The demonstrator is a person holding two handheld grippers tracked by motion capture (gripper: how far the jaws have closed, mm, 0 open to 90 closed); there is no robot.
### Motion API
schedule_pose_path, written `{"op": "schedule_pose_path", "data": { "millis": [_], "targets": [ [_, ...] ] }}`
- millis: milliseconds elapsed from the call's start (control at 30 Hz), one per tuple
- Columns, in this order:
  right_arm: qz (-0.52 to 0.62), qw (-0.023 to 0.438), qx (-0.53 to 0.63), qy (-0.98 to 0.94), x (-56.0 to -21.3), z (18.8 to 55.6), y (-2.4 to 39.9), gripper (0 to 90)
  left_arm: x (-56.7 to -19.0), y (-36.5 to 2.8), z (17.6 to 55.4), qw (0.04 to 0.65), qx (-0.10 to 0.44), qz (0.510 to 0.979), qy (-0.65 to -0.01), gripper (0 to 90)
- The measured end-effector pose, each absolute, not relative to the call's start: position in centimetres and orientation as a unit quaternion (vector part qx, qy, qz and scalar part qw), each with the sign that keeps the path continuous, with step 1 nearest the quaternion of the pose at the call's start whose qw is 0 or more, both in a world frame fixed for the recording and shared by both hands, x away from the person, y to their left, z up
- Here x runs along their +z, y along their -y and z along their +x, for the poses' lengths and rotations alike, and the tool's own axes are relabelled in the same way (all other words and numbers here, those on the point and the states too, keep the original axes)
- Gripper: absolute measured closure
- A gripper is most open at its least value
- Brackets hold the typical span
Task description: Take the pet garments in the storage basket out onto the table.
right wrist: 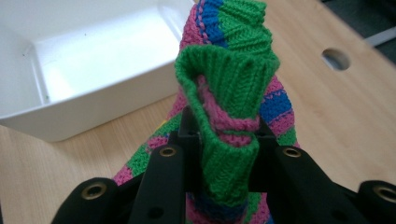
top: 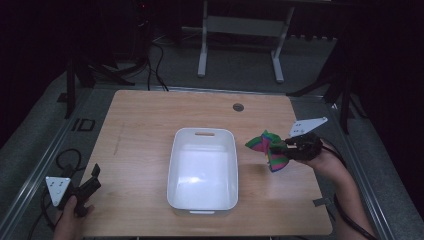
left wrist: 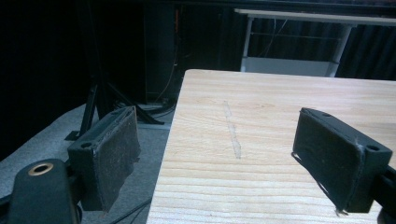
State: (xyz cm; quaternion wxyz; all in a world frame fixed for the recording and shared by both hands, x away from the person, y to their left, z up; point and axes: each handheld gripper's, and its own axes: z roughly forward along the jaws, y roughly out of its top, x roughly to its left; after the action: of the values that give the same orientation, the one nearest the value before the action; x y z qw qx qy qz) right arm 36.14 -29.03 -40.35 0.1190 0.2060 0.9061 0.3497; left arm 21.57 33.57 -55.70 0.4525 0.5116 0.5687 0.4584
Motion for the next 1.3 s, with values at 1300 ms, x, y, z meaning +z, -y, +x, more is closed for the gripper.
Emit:
{"op": "schedule_pose_path", "data": {
  "millis": [1300],
  "targets": [
    [0.249, 0.074, 0.297, -0.919, -51.8, 38.1, 25.7, 54.0, -55.7, -33.5, 21.6, 0.453, 0.459, 0.514, -0.566, 15.1]
  ]
}}
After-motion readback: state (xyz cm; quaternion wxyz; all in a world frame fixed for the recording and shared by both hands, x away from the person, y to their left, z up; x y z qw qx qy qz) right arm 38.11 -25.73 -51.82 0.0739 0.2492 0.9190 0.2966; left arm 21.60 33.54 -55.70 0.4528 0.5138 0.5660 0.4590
